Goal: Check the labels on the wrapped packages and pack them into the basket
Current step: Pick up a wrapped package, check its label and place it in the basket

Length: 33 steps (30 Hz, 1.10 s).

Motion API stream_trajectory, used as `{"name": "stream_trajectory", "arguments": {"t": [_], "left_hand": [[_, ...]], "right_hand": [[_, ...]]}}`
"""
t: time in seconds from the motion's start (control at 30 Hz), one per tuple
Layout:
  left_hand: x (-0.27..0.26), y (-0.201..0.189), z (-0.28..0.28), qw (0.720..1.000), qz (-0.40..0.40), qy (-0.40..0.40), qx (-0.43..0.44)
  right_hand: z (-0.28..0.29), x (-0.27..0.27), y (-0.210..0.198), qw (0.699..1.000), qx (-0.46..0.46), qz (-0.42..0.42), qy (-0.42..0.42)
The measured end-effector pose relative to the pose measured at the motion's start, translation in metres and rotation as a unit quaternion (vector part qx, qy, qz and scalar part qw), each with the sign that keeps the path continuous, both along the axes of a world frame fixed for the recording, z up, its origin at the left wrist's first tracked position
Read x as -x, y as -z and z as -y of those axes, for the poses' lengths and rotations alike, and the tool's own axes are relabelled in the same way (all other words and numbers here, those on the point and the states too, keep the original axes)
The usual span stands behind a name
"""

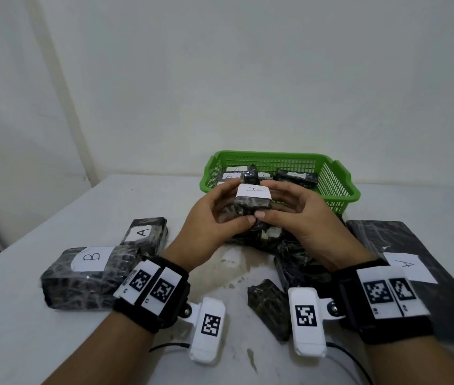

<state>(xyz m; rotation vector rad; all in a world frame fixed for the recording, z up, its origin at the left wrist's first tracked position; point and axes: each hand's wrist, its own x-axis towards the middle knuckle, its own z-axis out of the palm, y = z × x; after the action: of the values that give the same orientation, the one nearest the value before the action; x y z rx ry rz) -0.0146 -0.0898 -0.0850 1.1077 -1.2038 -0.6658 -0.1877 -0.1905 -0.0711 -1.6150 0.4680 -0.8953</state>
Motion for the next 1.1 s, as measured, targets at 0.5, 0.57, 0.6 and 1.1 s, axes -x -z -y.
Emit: {"name": "stream_trajectory", "arguments": {"t": [0.5, 0.57, 0.6, 1.1], "left_hand": [[0.006, -0.001, 0.004, 0.996, -0.022, -0.078, 0.025], [0.009, -0.005, 0.007, 0.995, -0.051, -0.083, -0.003], [0.01, -0.006, 0.009, 0.995, -0.06, -0.081, -0.021], [-0.025, -0.07, 0.094, 0.976, 0.105, -0.152, -0.112]], "right_hand": [[-0.009, -0.002, -0.011, 0.984, -0.175, 0.002, -0.016], [-0.006, -0.001, -0.012, 0.984, -0.178, -0.019, -0.008], [-0.006, -0.001, -0.013, 0.983, -0.182, -0.034, -0.008], [0.06, -0.022, -0.066, 0.975, -0.206, -0.038, 0.08]]}}
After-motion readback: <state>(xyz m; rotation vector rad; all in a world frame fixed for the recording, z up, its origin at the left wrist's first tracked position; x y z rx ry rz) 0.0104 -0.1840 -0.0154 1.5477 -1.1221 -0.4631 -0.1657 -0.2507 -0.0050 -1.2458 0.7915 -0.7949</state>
